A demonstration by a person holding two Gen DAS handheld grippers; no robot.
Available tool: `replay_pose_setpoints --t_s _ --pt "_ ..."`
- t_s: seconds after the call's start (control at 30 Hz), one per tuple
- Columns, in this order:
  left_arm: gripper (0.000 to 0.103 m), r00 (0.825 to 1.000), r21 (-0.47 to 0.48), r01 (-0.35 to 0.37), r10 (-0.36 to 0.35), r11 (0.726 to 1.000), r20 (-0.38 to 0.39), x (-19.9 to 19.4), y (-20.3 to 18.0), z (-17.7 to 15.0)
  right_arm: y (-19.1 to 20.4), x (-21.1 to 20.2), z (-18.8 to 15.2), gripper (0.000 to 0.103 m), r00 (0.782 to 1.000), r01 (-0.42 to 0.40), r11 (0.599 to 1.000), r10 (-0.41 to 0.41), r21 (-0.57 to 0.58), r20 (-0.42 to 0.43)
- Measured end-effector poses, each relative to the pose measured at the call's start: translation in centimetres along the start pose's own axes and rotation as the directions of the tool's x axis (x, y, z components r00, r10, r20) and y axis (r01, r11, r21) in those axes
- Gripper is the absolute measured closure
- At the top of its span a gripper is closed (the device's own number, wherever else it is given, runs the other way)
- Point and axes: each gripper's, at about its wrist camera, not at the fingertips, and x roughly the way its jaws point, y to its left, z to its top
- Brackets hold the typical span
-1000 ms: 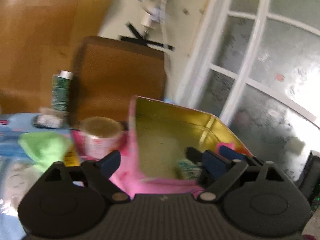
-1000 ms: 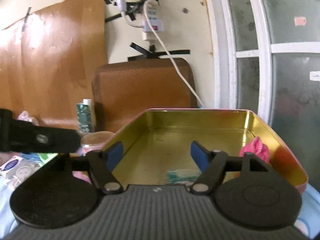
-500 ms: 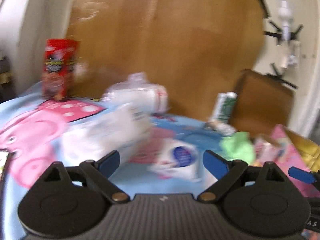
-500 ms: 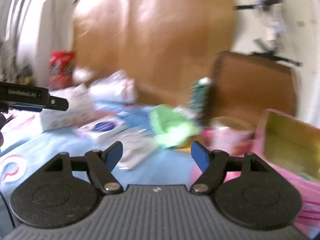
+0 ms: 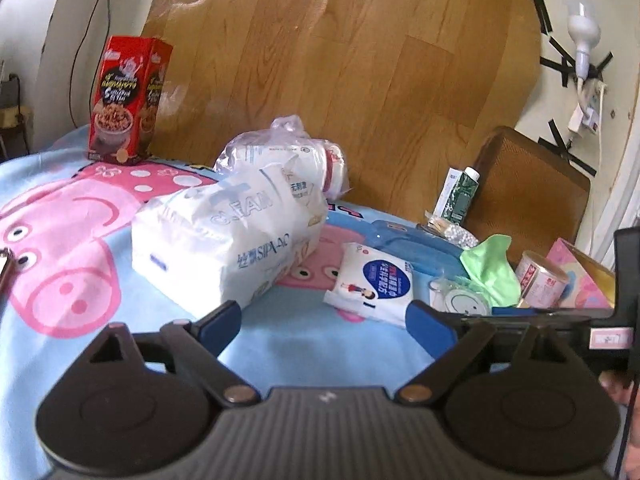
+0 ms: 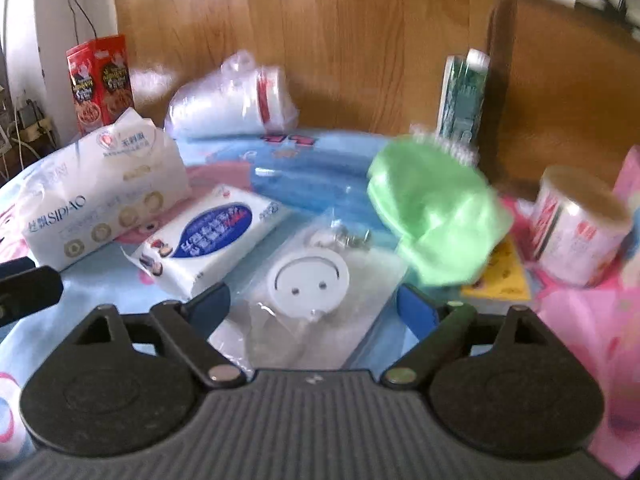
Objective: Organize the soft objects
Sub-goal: 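Move the left gripper toward the smiley-face keychain package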
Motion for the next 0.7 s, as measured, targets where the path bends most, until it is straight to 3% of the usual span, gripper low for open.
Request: replay_pose_setpoints --t_s 0.17,0.3,0.5,0.7 --pt "0.010 1.000 -0.043 0.014 -0.015 0.999 -0.013 0.2 0.7 0.1 0.2 -1.8 -1.2 0.025 0.999 -0.044 0.999 0.044 -0.025 0.004" --pt "0.010 1.000 -0.045 0.018 -0.019 0.999 -0.020 0.3 0.7 0.1 0.8 -4.9 -3.7 0.027 0.993 -0.118 0.992 0.119 -0.047 0.016" --pt "0.010 0.998 -0.021 0.035 -0.036 0.999 -0.057 0.8 0.3 0.1 3.6 -10.6 -8.1 0.027 0.965 -0.247 0.943 0.260 -0.224 0.033" --pt "0.007 0.997 0.002 0.023 -0.023 1.000 -0.077 0.8 -0.2 -0.1 4.6 -11.2 -8.3 0.027 0.970 -0.208 0.937 0.234 -0.280 0.064"
